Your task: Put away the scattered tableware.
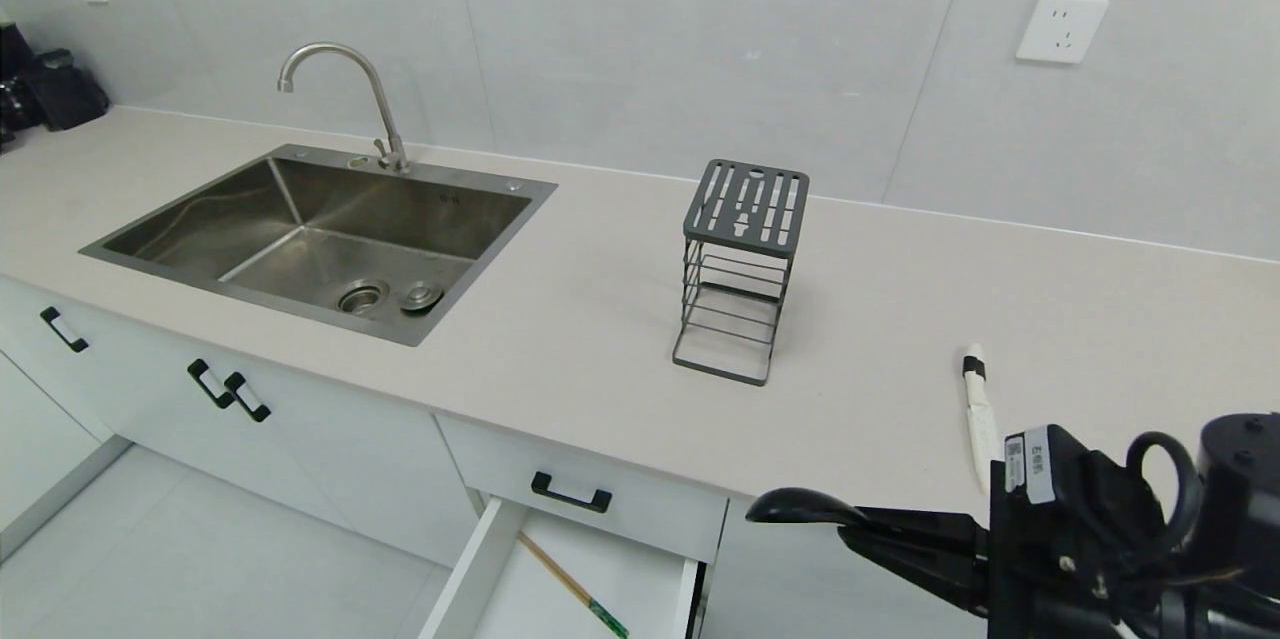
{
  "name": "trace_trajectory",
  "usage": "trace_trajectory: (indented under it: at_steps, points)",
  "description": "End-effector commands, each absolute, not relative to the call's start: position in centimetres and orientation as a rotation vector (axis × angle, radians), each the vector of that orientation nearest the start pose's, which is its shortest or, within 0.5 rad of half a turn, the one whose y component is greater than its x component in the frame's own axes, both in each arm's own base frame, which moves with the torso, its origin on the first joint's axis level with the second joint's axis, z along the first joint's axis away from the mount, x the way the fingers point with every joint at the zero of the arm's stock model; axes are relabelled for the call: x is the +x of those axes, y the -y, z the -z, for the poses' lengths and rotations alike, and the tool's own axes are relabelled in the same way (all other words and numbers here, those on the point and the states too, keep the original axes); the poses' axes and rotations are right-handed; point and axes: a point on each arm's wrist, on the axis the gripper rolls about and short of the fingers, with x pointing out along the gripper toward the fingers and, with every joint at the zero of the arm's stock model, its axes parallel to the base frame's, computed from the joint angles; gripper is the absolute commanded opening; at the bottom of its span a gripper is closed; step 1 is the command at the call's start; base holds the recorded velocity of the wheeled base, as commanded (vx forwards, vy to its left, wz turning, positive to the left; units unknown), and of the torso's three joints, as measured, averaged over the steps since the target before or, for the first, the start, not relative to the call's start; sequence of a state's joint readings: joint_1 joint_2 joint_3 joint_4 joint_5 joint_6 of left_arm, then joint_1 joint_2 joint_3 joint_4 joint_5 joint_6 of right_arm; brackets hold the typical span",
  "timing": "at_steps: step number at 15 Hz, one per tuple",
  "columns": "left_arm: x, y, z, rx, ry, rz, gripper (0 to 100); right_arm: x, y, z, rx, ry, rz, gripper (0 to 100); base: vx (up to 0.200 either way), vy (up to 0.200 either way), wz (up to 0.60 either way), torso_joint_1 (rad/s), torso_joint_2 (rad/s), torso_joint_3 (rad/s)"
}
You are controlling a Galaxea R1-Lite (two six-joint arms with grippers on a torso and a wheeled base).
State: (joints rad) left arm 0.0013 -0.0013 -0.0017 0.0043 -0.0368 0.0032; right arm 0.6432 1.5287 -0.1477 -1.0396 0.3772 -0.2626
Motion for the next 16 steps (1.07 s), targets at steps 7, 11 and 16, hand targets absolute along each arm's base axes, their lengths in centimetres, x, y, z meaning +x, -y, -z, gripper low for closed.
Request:
trace_trajectory:
  at_steps: [7,11,16]
  points:
    - [-2.3,0.1,-7.5,0.005,-0.003,0.035,100,13.9,-19.4,-12.2,-0.292,-0.162,-1.12,0,0.0,0.0,0.0,0.0,0.0,0.0]
    - [-2.3,0.1,-7.5,0.003,-0.003,0.035,100,17.6,-26.5,-11.8,-0.213,-0.154,-1.116,0,0.0,0.0,0.0,0.0,0.0,0.0]
    - [-2.3,0.1,-7.5,0.003,-0.003,0.035,100,16.5,-29.3,-9.7,-0.213,-0.213,-1.18,0,0.0,0.0,0.0,0.0,0.0,0.0]
